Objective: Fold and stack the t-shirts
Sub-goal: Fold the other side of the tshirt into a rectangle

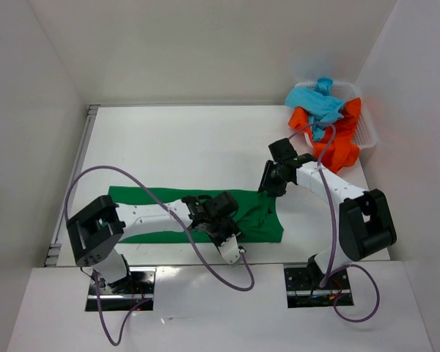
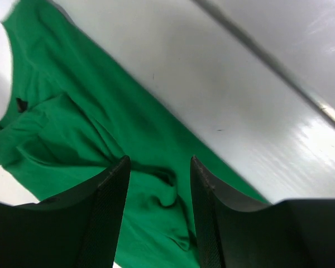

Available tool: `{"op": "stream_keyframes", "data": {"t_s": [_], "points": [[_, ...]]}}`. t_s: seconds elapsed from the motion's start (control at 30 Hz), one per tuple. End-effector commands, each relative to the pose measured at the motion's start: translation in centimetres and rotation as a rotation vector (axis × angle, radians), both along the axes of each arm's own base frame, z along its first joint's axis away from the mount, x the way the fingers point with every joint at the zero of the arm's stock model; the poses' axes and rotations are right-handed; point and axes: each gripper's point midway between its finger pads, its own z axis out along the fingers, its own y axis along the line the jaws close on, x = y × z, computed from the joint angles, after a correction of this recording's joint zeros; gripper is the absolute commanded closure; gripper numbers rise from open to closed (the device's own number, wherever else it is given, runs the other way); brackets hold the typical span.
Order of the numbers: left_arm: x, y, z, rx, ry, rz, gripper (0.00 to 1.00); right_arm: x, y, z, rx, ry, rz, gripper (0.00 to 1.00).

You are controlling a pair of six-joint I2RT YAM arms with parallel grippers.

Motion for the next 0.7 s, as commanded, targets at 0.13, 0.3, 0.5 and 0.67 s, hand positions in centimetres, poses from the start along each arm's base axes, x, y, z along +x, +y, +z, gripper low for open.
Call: {"op": "stream_keyframes", "data": {"t_s": [0.13, 0.3, 0.5, 0.67], "points": [[2.0, -1.3, -0.9, -0.013, -0.042, 0.054, 0.46, 1.3, 1.0, 1.8, 0.037, -0.068, 0.037, 0.56], [3.7, 0.2, -1.6, 0.025, -0.078, 0.124, 0.46, 0.8, 1.2, 1.9, 0.058, -0.071, 0.047, 0.56], [4.1, 2.6, -2.6, 0.123, -0.063, 0.133, 0.48, 1.0, 1.3, 2.0, 0.061, -0.079, 0.047, 0.56], [4.5, 3.2, -3.5, 0.136, -0.067, 0.164, 0.48, 1.0, 1.3, 2.0, 0.061, -0.079, 0.047, 0.56]]}}
